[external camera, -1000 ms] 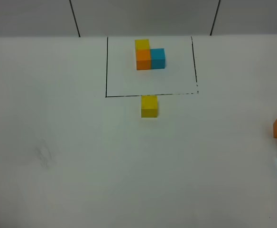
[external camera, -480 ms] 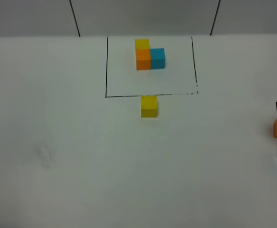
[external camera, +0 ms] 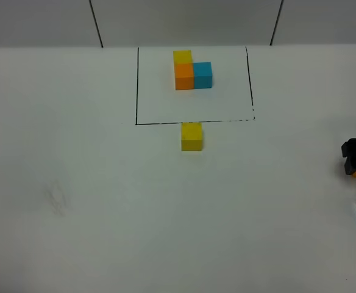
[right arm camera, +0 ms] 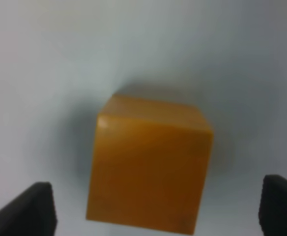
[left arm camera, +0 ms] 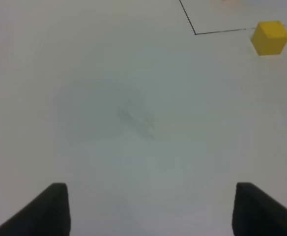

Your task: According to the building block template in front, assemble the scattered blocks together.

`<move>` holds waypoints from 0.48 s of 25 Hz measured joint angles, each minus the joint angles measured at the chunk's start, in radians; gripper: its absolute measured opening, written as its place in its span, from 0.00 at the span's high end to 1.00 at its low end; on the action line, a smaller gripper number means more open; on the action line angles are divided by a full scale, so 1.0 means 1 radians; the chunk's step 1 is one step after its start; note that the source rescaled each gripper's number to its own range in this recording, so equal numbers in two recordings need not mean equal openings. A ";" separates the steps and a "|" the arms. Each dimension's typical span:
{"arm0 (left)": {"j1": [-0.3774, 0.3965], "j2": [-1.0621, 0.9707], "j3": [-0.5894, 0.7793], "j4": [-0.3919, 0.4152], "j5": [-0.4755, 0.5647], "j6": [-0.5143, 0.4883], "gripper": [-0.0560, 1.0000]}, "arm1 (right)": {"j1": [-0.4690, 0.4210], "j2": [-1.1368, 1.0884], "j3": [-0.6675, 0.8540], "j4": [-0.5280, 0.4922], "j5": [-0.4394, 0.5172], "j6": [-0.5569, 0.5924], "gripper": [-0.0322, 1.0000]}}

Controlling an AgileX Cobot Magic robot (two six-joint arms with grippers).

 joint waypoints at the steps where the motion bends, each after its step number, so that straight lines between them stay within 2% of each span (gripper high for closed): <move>1: 0.000 0.000 0.000 0.000 0.000 0.000 0.47 | 0.000 0.003 0.000 0.000 -0.008 0.000 0.29; 6: 0.000 0.000 0.000 0.000 0.000 0.000 0.47 | 0.000 0.025 0.000 0.004 -0.039 0.000 0.29; 8: 0.000 0.000 0.000 0.000 0.000 0.000 0.47 | 0.000 0.032 0.000 0.006 -0.046 0.004 0.34; 10: 0.000 0.000 0.000 0.000 0.000 0.000 0.47 | 0.000 0.034 0.000 0.006 -0.048 0.020 0.48; 11: 0.000 0.000 0.000 0.000 0.000 0.000 0.47 | 0.000 0.034 0.000 0.006 -0.049 0.025 0.62; 12: 0.000 0.000 0.000 0.000 0.000 0.000 0.47 | 0.000 0.034 0.000 0.007 -0.049 0.027 0.80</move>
